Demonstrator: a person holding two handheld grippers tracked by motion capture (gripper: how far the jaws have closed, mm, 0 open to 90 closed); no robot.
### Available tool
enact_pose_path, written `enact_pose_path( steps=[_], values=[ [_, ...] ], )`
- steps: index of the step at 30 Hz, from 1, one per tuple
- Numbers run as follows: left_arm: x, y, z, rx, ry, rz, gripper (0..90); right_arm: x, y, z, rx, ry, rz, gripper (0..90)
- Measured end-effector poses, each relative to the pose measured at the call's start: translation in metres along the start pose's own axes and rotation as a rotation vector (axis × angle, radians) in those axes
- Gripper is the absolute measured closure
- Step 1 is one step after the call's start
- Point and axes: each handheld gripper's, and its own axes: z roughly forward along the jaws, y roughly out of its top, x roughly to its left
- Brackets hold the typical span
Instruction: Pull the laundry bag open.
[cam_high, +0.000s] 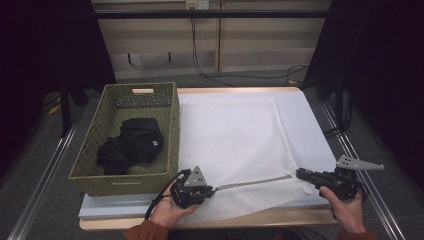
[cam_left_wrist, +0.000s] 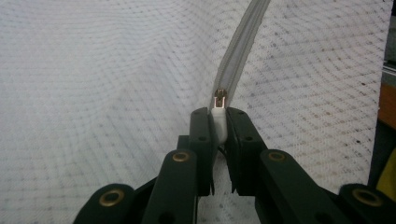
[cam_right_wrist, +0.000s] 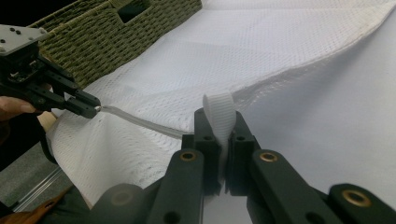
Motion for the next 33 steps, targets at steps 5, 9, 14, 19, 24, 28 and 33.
enact_pose_path(
  steps=[5,9,14,19,24,28,33],
  values=[
    [0.0,-0.003,-0.005,0.001,0.008,-0.006,81.6,-0.002,-0.001,0.0,-0.002,-0.004,0.005,86.0],
    [0.001,-0.005,-0.01,0.002,0.018,-0.009,81.7,-0.003,-0.001,0.0,-0.004,-0.005,0.005,86.0],
    [0.001,-0.009,-0.015,0.011,0.03,0.0,81.7,-0.002,-0.001,0.0,-0.002,-0.004,0.011,86.0],
    [0.0,-0.009,-0.018,0.018,0.038,-0.004,81.6,-0.004,-0.001,0.0,-0.002,-0.005,0.012,85.9],
    [0.002,-0.011,-0.021,-0.011,0.039,-0.013,81.7,-0.004,-0.001,-0.001,-0.006,-0.007,0.019,86.0],
    [0.004,-0.012,-0.024,-0.01,0.042,-0.015,81.7,-0.005,-0.001,-0.001,-0.002,-0.016,0.02,86.0],
    [0.004,-0.015,-0.027,-0.029,0.048,-0.033,81.6,-0.004,-0.001,-0.001,-0.005,-0.01,0.022,86.0]
  ],
)
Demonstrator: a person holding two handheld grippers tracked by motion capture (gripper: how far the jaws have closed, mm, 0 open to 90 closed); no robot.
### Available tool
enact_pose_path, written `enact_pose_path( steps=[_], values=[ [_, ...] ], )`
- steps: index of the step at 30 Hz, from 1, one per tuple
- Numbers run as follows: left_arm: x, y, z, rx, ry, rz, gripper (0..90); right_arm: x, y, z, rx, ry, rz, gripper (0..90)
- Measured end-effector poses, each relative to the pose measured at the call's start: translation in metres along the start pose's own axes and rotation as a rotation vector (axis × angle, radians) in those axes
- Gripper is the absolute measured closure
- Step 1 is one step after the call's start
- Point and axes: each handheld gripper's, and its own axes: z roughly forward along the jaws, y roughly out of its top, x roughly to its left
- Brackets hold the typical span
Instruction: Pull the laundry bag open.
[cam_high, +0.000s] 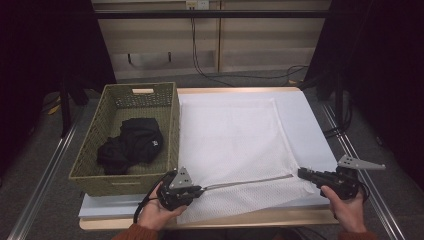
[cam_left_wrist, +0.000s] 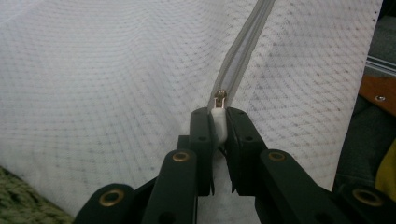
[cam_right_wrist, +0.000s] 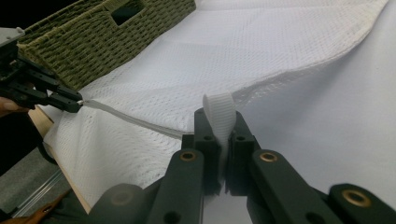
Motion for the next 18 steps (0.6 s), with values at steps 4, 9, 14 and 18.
enact_pose_path(
  steps=[4,9,14,18],
  values=[
    [0.0008,0.0011,-0.0048,-0.004,0.012,0.006,81.6,-0.0004,-0.0002,-0.0002,0.002,-0.005,-0.001,85.9],
    [0.0025,-0.0007,-0.0084,-0.002,0.009,0.005,81.6,-0.0006,-0.0003,-0.0004,0.001,-0.003,0.002,86.0],
    [0.0022,-0.0008,-0.0089,-0.007,0.015,-0.01,81.6,-0.0007,-0.0001,-0.0002,0.001,0.0,0.001,85.9],
    [0.0021,-0.0025,-0.0103,-0.009,0.012,-0.013,81.6,-0.0013,-0.0005,0.0004,0.001,-0.004,0.004,85.9]
  ],
)
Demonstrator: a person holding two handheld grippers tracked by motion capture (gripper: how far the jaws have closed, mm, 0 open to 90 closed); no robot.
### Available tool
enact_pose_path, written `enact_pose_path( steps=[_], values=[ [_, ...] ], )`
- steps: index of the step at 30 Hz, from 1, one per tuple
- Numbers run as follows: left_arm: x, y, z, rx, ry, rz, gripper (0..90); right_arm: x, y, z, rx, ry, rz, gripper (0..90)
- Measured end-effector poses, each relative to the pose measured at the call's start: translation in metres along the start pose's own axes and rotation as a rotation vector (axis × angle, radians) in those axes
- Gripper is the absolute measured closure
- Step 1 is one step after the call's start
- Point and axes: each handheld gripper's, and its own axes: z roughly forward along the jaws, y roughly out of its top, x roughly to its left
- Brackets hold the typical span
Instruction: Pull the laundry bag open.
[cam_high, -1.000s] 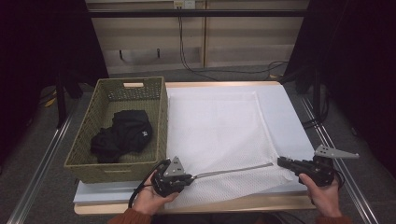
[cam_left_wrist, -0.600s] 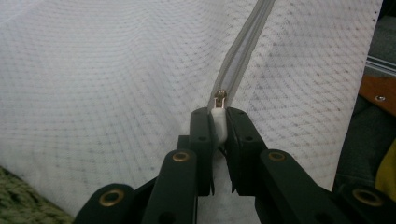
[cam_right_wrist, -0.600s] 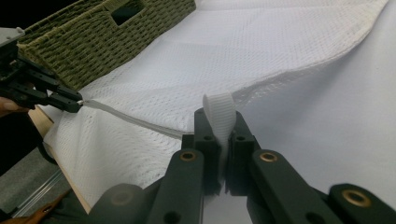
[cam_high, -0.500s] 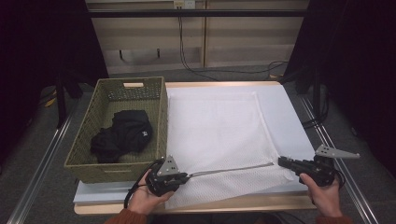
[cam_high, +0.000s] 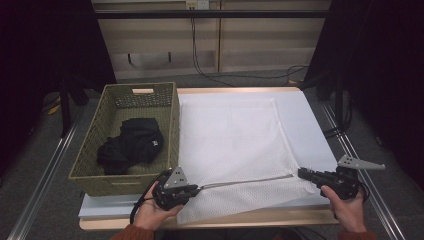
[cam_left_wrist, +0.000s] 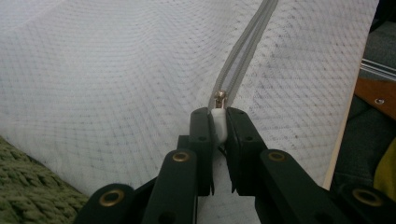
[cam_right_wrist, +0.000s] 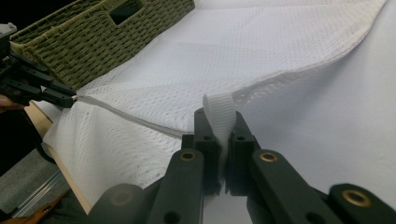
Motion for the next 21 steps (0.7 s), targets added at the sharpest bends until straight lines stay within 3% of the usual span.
enact_pose_path(
  steps=[5,6,12,13,14,15,17,20,21],
  values=[
    [-0.0021,-0.0019,-0.0028,0.017,0.003,0.024,81.6,0.0004,-0.0006,0.0014,0.009,0.0,-0.002,85.9],
    [-0.0025,-0.0027,-0.0026,-0.004,0.001,0.007,81.6,0.0007,-0.0006,0.0016,0.009,0.002,0.0,85.9],
    [0.0035,-0.0075,-0.0039,0.023,0.017,0.011,81.6,0.0006,-0.0001,0.0012,0.005,0.001,-0.006,85.9],
    [0.0033,-0.0082,-0.0034,0.003,0.019,-0.01,81.7,0.0002,-0.0001,0.0011,0.004,0.0,-0.007,85.9],
    [0.0033,-0.0083,-0.0039,0.002,0.02,-0.01,81.6,0.0003,-0.0002,0.0011,0.004,0.0,-0.007,86.0],
    [0.0044,-0.0076,-0.0064,0.03,0.025,0.015,81.7,0.0005,-0.0001,0.001,0.006,-0.001,-0.007,86.0],
    [0.0031,-0.0081,-0.0072,0.011,0.028,-0.012,81.6,0.0007,0.0001,0.0008,0.005,-0.003,-0.007,85.9],
    [0.0035,-0.0102,-0.0079,0.005,0.029,-0.012,81.6,0.0011,-0.0004,0.0004,0.006,-0.002,-0.008,85.9],
    [0.0045,-0.0105,-0.0097,0.023,0.03,-0.002,81.7,0.0008,-0.0005,0.0003,0.004,-0.002,-0.006,86.0]
  ],
)
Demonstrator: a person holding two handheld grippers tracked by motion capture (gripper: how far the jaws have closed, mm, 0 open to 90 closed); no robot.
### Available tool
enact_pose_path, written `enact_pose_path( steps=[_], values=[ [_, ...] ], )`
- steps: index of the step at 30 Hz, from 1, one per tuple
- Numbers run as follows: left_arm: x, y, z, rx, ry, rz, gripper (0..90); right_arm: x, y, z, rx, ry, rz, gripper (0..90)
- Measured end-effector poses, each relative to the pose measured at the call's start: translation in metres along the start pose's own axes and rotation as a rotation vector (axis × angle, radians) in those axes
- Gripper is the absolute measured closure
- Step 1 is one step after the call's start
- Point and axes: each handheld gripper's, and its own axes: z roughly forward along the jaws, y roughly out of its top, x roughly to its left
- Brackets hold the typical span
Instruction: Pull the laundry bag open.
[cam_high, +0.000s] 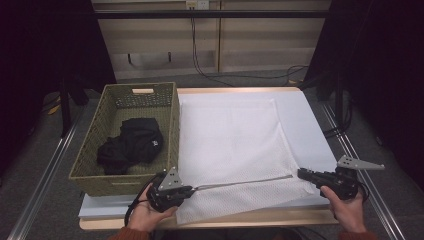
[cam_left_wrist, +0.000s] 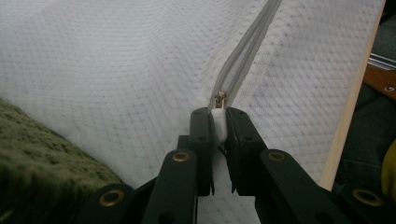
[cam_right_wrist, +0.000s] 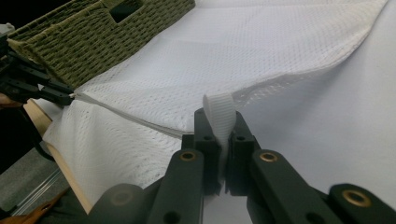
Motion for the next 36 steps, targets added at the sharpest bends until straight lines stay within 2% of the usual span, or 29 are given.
enact_pose_path(
  steps=[8,9,11,14,15,17,20,25,29,31,36],
  values=[
    [0.0,-0.004,-0.007,0.006,0.011,0.005,81.6,0.0,0.0,0.0,0.002,-0.002,0.001,86.0],
    [-0.001,-0.005,-0.006,-0.01,0.013,-0.009,81.6,0.0,0.0,0.0,0.003,-0.003,-0.002,86.0],
    [0.001,-0.006,-0.009,0.001,0.011,0.0,81.6,0.0,0.0,0.0,0.004,0.003,-0.001,86.0],
    [0.004,-0.008,-0.011,0.0,0.011,-0.007,81.6,0.0,0.0,-0.001,0.003,-0.004,-0.003,86.0],
    [0.004,-0.01,-0.012,-0.012,0.019,-0.025,81.6,0.0,0.0,-0.001,0.003,-0.004,-0.004,86.0],
    [0.006,-0.012,-0.014,-0.001,0.025,-0.012,81.6,0.0,0.0,-0.001,0.004,-0.005,-0.004,85.9],
    [0.007,-0.015,-0.016,-0.014,0.032,-0.037,81.6,0.0,0.0,-0.001,0.004,-0.003,0.0,86.0],
    [0.009,-0.016,-0.019,-0.005,0.038,-0.017,81.6,0.0,0.0,-0.001,0.004,-0.002,-0.002,86.0],
    [0.008,-0.017,-0.018,-0.008,0.034,-0.034,81.6,0.0,0.0,0.0,0.011,-0.002,-0.006,85.9],
    [0.008,-0.017,-0.019,0.009,0.035,-0.017,81.6,0.0,-0.001,0.0,0.012,-0.003,-0.008,86.0],
    [0.008,-0.017,-0.019,0.007,0.033,-0.017,81.6,0.001,-0.001,0.0,0.021,-0.004,-0.009,86.1]
  ],
)
